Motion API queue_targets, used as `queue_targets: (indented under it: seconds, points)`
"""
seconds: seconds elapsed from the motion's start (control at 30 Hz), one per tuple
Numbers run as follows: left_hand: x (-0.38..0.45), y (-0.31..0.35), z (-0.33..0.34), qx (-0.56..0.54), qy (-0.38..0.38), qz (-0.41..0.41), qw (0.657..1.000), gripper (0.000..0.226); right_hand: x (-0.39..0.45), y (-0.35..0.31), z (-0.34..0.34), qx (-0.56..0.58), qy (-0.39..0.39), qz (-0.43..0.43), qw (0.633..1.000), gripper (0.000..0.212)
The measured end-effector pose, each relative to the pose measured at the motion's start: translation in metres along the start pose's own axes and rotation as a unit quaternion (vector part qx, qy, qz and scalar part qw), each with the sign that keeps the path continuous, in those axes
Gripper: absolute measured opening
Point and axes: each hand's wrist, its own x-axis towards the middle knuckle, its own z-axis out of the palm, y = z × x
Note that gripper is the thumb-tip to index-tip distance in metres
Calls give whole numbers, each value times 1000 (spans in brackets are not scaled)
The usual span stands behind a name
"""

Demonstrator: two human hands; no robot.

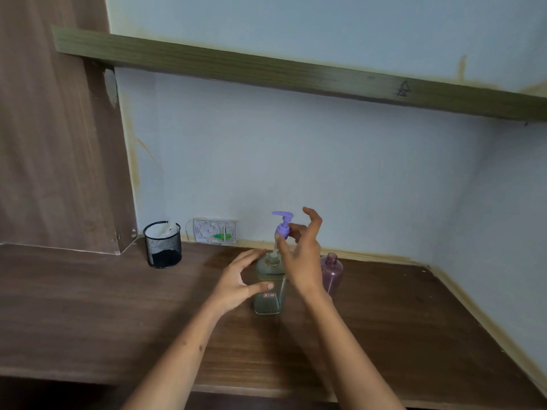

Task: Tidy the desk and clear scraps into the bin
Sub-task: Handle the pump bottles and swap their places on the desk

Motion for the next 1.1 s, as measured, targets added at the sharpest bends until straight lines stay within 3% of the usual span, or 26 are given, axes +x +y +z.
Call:
queue_targets:
  seconds: [0.23,0.5,0.7,0.87,0.97,1.1]
  points:
    - [-1,0,5,0,41,-10,999,88,11,-31,-33,48,63,-43,996,62]
    - [3,4,-3,21,143,-44,988,75,16,-40,-84,50,134,-51,988,58]
    - [15,-9,-31,-14,35,-64,997,79,18,-23,-110,-7,141,-25,990,59]
    - [17,-6,-39,24,-15,-60,998,71,19,-10,-121,-33,147,-4,989,61]
    - [14,0,-35,17,-3,-53,998,81,21,-3,-123,-35,146,-5,989,60]
    - [11,22,-21,55,82,-1,995,96,23,1,-122,-27,145,-4,989,60]
